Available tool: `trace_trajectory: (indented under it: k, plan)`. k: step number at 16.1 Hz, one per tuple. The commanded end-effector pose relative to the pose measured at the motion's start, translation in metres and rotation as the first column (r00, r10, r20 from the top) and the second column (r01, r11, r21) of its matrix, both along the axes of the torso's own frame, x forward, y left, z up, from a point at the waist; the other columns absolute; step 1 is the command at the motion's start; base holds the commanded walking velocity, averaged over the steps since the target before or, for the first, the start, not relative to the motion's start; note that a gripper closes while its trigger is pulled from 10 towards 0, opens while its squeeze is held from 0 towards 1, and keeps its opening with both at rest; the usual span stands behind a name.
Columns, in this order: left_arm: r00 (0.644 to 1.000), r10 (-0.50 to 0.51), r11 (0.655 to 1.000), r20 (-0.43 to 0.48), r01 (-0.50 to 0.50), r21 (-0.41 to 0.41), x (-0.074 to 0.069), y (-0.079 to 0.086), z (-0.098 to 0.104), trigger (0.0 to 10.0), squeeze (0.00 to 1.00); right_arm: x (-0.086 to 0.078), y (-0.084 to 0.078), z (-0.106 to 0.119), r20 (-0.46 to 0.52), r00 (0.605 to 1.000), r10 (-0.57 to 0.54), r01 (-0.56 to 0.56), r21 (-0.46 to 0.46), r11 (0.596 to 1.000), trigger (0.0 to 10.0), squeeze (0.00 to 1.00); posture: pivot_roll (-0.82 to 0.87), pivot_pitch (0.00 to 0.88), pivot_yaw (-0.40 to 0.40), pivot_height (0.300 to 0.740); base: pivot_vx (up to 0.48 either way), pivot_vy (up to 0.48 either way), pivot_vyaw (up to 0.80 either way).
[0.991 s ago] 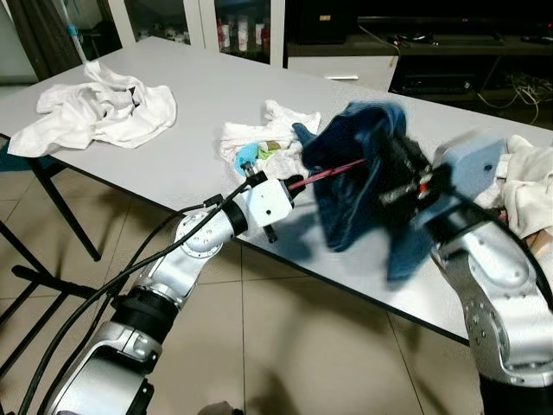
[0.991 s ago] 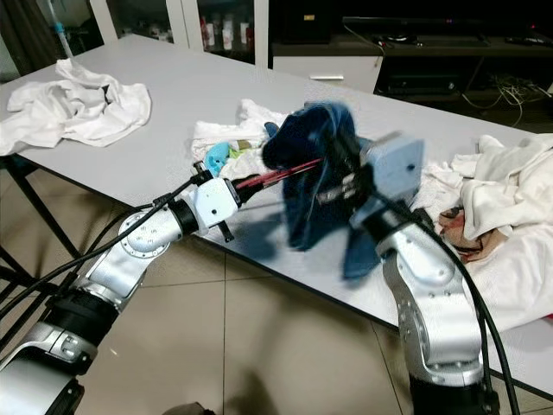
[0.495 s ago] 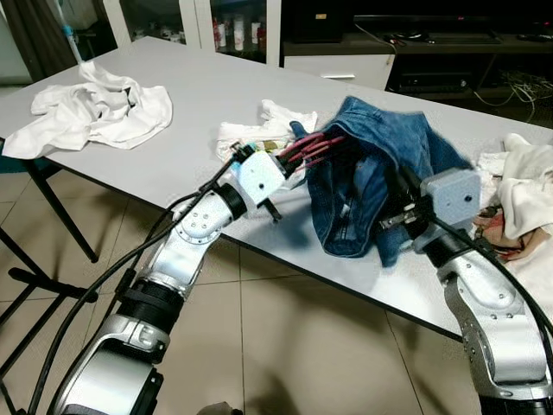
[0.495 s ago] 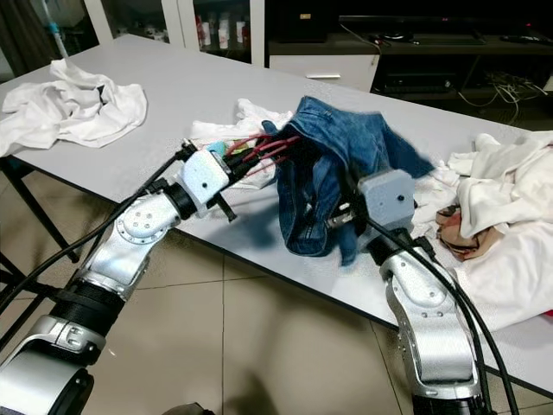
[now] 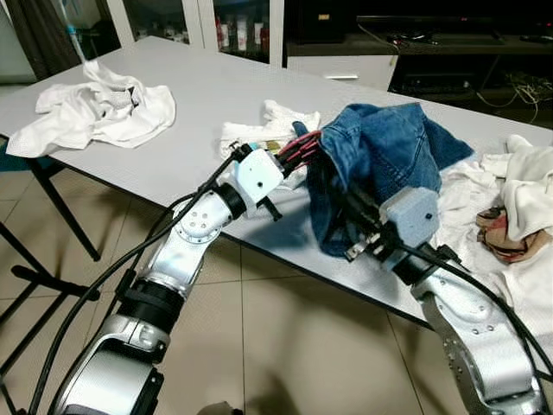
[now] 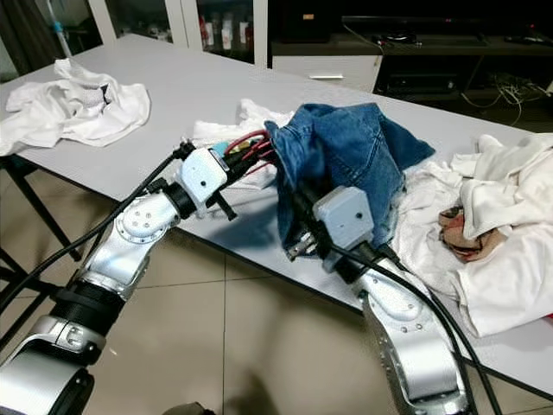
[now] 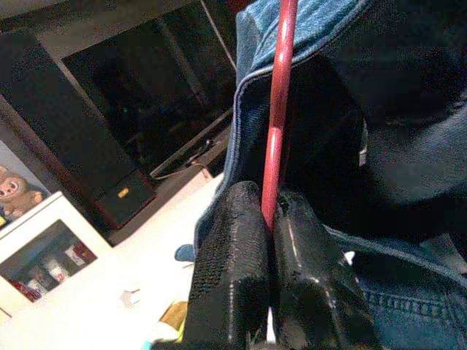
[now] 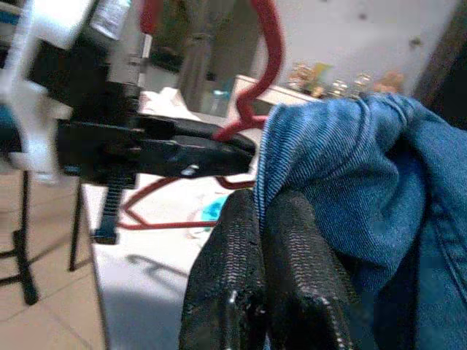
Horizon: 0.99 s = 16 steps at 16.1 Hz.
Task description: Hang hanger
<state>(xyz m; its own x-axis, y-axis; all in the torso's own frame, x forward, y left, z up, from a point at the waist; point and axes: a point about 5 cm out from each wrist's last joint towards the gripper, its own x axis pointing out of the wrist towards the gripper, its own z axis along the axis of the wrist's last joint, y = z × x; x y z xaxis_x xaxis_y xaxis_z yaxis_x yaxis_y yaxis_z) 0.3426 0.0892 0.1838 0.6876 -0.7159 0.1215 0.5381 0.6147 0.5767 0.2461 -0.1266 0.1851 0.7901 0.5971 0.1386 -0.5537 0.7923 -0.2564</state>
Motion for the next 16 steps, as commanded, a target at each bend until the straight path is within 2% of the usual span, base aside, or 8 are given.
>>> trace_trajectory:
  k: [1,2,4,8,10,12,14,16]
  plan:
    - [0.999,0.005,1.000,0.052,-0.004,-0.023,0.001,-0.001,0.013,10.0,0.00,-0.006,0.003,0.006,-0.007,0.997,0.072,-0.072,-0.004,0.997,10.0,1.00,-0.01,0.000,0.015,0.723,0.000,0.000,0.00]
    - [0.999,0.008,1.000,0.054,-0.007,-0.023,0.001,-0.001,0.013,10.0,0.00,-0.010,0.006,0.004,-0.048,0.988,0.143,-0.145,-0.027,0.989,10.0,1.00,-0.01,0.000,0.013,0.723,0.000,0.000,0.00]
    - [0.998,0.011,1.000,0.063,-0.010,-0.016,0.001,0.000,0.014,10.0,0.00,-0.018,0.003,0.001,-0.135,0.963,0.233,-0.245,-0.079,0.966,10.0,0.00,0.00,0.000,0.012,0.723,0.000,0.000,0.00]
    - [0.998,0.009,1.000,0.069,-0.008,-0.014,0.001,0.000,0.014,10.0,0.00,-0.018,-0.012,0.007,-0.156,0.955,0.253,-0.270,-0.100,0.958,10.0,0.00,0.00,0.000,0.014,0.723,0.000,0.000,0.00]
    - [0.995,-0.048,0.999,0.084,0.046,0.025,-0.005,-0.002,0.011,10.0,0.00,-0.004,-0.036,0.029,-0.082,0.983,0.165,-0.176,-0.157,0.972,10.0,0.00,0.00,0.000,0.017,0.723,0.000,0.000,0.00]
    - [0.982,-0.164,0.984,0.090,0.157,0.079,-0.016,-0.011,0.005,10.0,0.00,0.023,-0.062,0.040,0.063,0.998,-0.001,0.030,-0.456,0.890,10.0,0.00,-0.01,0.000,0.015,0.723,0.000,0.000,0.00]
    - [0.980,-0.182,0.981,0.085,0.175,0.087,-0.018,-0.013,0.004,10.0,0.00,0.030,-0.068,0.046,0.132,0.991,0.010,0.068,-0.576,0.814,10.0,0.00,0.00,0.000,0.010,0.723,0.000,0.000,0.00]
    - [0.974,-0.214,0.971,0.071,0.204,0.120,-0.022,-0.014,-0.001,10.0,0.00,0.032,-0.069,0.050,0.177,0.981,0.085,0.071,-0.723,0.688,10.0,0.00,0.00,0.000,0.009,0.723,0.000,0.000,0.00]
